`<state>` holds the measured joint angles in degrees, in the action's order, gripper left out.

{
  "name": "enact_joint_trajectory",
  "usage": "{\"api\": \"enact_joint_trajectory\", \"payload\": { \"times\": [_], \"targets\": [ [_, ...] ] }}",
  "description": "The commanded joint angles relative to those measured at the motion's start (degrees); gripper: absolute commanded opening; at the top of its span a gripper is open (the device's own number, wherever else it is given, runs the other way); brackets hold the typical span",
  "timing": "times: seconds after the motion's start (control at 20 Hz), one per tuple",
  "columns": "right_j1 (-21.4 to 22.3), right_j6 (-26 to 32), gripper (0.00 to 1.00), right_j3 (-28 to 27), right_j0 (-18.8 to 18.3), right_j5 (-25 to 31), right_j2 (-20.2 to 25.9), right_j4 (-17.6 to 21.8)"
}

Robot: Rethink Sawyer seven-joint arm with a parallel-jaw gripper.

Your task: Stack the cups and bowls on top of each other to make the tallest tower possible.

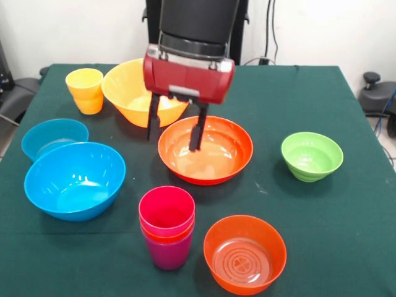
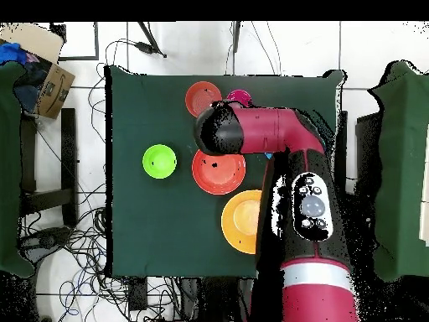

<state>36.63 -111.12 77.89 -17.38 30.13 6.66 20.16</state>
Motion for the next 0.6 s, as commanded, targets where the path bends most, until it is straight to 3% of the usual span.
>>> {"api": "enact_joint_trajectory", "payload": {
  "times": [0.05, 0.35, 0.6],
  "targets": [
    [1.7, 2.3, 1.0, 12.0, -2.0, 8.6, 1.0, -0.4],
    [5.6, 2.4, 1.0, 19.5, -5.3, 6.4, 1.7, -0.8],
    [9.1, 1.4, 1.0, 27.7, -9.5, 0.8, 2.2, -0.8]
  ]
}}
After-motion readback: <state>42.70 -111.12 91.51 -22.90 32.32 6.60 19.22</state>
